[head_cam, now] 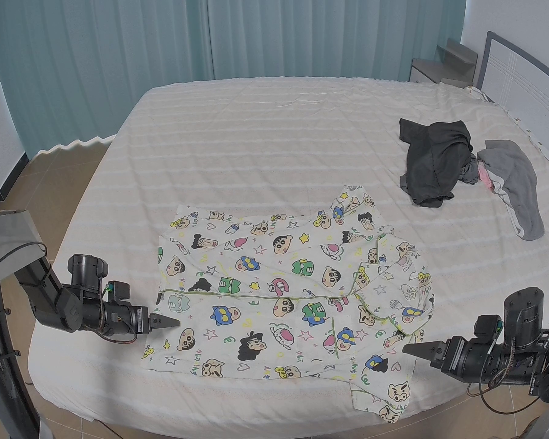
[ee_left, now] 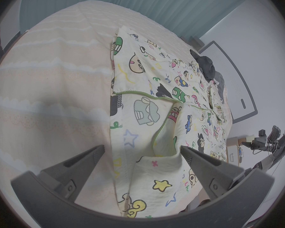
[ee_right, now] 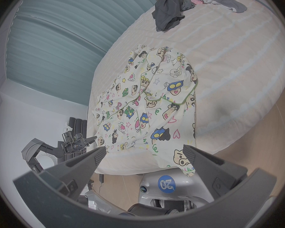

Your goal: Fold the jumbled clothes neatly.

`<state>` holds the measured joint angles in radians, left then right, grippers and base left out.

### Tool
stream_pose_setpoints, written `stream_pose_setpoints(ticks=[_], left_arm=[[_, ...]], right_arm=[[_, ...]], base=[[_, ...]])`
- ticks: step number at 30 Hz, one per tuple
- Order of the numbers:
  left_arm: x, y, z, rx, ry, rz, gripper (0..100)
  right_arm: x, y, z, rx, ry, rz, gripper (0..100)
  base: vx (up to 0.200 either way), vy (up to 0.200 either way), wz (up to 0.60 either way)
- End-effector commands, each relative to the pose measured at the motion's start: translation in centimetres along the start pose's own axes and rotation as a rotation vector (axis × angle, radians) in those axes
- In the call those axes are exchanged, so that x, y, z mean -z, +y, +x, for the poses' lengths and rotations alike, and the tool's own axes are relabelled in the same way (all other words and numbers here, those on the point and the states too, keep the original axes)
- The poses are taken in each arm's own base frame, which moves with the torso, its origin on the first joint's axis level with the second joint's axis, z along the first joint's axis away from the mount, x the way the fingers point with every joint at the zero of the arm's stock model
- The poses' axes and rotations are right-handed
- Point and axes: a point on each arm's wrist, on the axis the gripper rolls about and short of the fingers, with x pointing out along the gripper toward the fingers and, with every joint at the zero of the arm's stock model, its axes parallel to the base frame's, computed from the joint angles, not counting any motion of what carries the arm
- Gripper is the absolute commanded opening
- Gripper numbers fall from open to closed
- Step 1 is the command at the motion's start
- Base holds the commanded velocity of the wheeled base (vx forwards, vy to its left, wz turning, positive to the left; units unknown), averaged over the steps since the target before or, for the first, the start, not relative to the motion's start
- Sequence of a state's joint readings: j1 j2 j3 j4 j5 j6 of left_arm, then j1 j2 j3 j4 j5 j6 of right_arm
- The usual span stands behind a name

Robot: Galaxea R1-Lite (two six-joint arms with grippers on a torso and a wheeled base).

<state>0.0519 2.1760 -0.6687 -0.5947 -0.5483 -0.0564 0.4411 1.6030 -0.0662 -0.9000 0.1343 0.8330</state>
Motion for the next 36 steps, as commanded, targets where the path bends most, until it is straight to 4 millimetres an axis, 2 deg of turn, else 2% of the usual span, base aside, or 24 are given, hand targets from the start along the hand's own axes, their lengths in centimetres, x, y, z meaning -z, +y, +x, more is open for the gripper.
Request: stream_pose_setpoints(ticks=[1, 13, 14, 20, 36], left_arm=[[0.3, -0.1, 0.5, 0.008, 0.018, -0.001, 100], [0.5, -0.6, 0.8, 0.027, 0.033, 0.016, 100], [0.6, -0.6, 0.8, 0.027, 0.035, 0.015, 0], [0.5, -0.5, 0.7, 0.025, 0.031, 0.009, 0], [0.3, 1.3, -0.8, -0.026, -0.009, -0.034, 0]], right_arm=[[0.0, 0.0, 0.0, 0.0, 0.002, 0.0, 100], [0.0, 0.0, 0.1, 0.004, 0.005, 0.0, 100], [0.0, 0.0, 0.1, 0.004, 0.005, 0.0, 100], [0.1, -0.1, 0.1, 0.005, 0.006, 0.001, 100], [0.1, -0.1, 0.1, 0.008, 0.009, 0.001, 100]], base=[[0.0, 0.0, 0.0], [0.0, 0.0, 0.0], [0.0, 0.0, 0.0], [0.0, 0.0, 0.0], [0.0, 0.0, 0.0]])
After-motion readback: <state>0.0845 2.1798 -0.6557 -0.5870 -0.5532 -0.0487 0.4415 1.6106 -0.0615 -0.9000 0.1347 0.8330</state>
